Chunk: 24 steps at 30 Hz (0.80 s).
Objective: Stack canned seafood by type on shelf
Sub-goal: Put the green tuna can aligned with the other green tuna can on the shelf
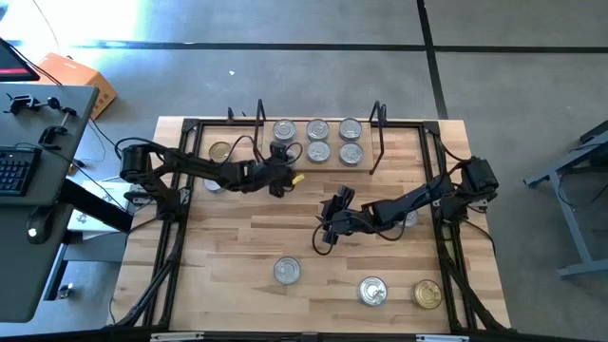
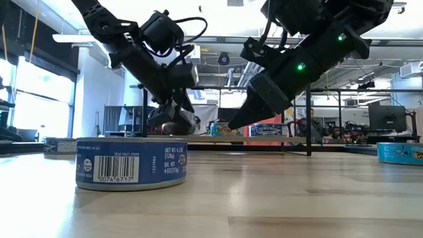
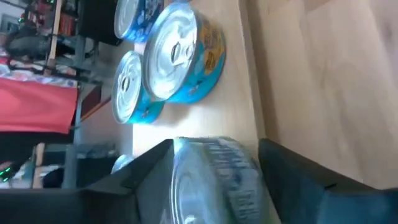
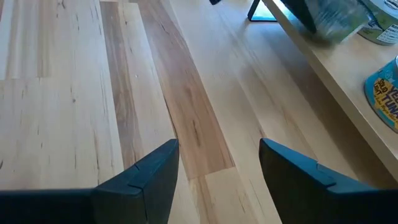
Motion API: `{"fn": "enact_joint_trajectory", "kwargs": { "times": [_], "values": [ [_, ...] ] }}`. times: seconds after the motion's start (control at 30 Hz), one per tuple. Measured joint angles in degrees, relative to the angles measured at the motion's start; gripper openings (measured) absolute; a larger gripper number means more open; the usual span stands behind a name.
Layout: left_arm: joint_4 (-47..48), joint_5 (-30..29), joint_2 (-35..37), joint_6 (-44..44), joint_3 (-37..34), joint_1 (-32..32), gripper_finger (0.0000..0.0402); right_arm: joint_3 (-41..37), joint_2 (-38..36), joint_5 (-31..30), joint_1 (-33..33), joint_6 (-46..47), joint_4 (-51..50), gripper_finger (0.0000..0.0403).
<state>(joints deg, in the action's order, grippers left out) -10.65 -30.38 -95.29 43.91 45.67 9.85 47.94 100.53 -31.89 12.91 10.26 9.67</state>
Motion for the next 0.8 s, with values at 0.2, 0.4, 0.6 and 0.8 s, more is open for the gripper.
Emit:
{"fn": "enact_joint_trajectory", "kwargs": {
  "times": [0.2, 0.4, 0.6, 0.8],
  "values": [
    [0.3, -2.1, 0.0, -0.6, 0.0, 0.0, 0.0267, 0.0, 0.0, 0.4, 0.0, 0.0, 0.0, 0.0216],
    [0.4, -4.4, 0.0, 1.3, 0.0, 0.7, 0.0272, 0.0, 0.0, 0.6, 0.0, 0.0, 0.0, 0.0216],
    [-1.3, -8.5, 0.0, 3.6, 0.0, 0.8, 0.0272, 0.0, 0.0, 0.6, 0.0, 0.2, 0.0, 0.0216],
    [-4.3, -10.2, 1.0, 1.5, 0.0, -1.8, 0.0273, 0.0, 0.0, 0.6, 0.0, 1.1, 0.0, 0.0216]
  ]
}}
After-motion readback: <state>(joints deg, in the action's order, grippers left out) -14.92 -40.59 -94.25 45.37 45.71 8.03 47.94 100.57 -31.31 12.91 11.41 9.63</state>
